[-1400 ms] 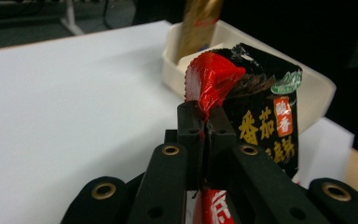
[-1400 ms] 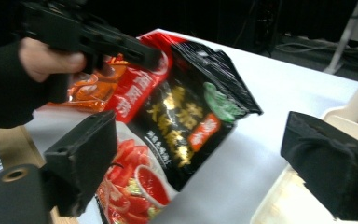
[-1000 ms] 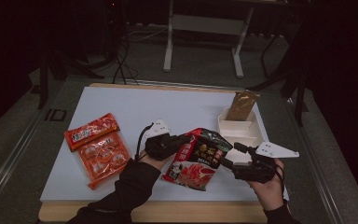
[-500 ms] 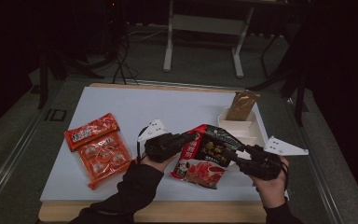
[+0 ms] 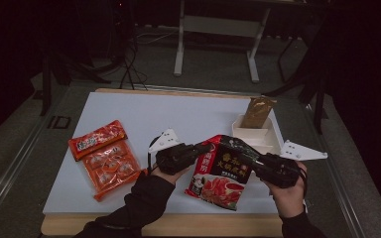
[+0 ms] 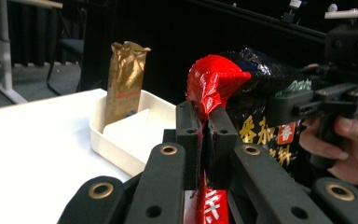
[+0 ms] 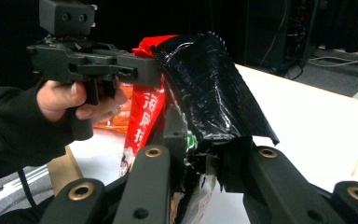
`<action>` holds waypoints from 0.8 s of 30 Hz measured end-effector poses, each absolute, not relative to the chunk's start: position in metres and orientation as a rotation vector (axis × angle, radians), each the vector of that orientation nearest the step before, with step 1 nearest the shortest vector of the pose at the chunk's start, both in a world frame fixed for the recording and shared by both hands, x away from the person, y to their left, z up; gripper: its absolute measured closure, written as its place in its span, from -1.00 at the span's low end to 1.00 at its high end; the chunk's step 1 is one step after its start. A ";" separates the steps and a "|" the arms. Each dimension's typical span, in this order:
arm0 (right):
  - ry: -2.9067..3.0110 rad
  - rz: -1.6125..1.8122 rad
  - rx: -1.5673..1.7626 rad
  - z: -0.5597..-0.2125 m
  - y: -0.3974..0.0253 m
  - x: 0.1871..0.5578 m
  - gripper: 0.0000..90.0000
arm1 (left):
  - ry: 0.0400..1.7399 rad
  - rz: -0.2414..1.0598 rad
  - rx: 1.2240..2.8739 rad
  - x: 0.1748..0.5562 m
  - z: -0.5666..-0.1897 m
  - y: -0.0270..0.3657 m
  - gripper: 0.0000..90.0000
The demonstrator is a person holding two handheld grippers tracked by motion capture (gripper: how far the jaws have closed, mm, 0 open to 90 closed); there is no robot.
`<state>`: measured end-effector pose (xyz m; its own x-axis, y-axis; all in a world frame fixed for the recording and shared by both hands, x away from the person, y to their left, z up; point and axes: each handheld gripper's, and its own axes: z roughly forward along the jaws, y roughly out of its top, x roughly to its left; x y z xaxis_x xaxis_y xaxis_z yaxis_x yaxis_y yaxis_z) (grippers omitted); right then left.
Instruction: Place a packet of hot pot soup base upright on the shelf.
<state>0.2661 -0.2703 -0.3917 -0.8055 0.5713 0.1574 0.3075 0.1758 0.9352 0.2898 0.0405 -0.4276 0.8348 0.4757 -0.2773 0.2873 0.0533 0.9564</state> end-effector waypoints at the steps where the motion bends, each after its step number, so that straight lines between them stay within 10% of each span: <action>1: 2.227 1.682 0.843 -0.390 -0.270 0.267 0.71 | 0.623 0.148 1.547 0.291 -0.427 0.042 0.87; 24: 2.227 1.658 0.722 -0.349 -0.283 0.285 0.71 | 0.608 0.112 1.708 0.284 -0.414 0.064 -0.68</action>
<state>0.2847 -0.2826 -0.3491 -0.8386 0.5392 0.0769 0.2281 0.2196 0.9485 0.2839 0.0636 -0.4142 0.8561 0.4509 -0.2525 0.3312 -0.1035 0.9379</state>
